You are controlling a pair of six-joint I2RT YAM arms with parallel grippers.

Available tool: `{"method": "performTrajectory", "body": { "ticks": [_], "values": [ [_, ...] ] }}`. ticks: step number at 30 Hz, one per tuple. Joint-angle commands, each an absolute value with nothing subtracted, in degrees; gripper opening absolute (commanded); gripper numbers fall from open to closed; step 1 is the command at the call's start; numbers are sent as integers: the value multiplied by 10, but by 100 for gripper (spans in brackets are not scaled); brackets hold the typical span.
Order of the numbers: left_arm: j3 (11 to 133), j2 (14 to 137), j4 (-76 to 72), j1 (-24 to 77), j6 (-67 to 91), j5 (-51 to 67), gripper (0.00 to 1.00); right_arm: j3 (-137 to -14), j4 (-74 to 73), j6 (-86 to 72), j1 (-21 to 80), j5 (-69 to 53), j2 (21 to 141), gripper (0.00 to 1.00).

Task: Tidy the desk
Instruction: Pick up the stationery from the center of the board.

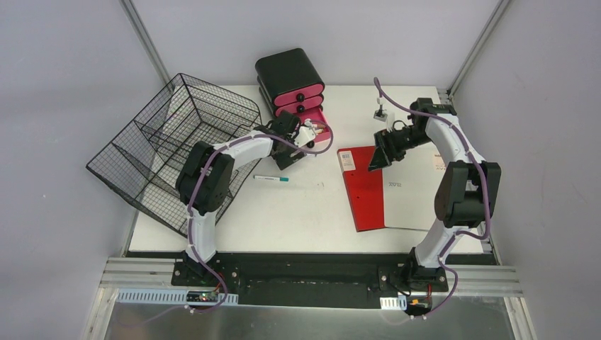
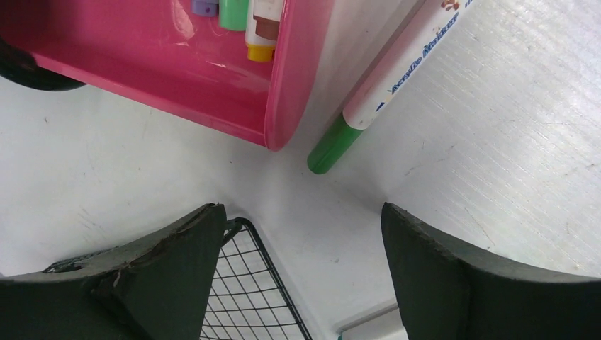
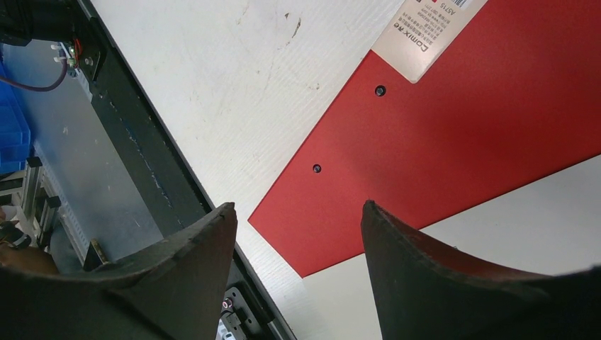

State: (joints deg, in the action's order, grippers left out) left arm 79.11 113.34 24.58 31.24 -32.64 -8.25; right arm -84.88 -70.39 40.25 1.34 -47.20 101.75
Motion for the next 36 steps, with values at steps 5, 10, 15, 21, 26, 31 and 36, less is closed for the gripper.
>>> {"method": "performTrajectory", "body": {
  "ticks": [5,10,15,21,26,31,36],
  "values": [
    [782,1074,252,303,-318,-51,81,-873,-709,419,18,-482,1018,68],
    [761,1040,242,303,-319,6,78,-874,-708,420,21,-479,1017,68],
    [788,1032,309,303,-309,46,70,-873,-708,420,21,-480,1016,68],
    [839,1060,418,303,-316,103,61,-875,-708,419,26,-479,1020,68],
    [858,1086,446,302,-326,116,59,-876,-708,418,30,-477,1023,68],
    [876,1112,478,302,-328,104,59,-876,-708,419,30,-475,1023,68],
    [892,1138,502,303,-330,98,59,-877,-708,419,30,-475,1024,68]
  ]
}}
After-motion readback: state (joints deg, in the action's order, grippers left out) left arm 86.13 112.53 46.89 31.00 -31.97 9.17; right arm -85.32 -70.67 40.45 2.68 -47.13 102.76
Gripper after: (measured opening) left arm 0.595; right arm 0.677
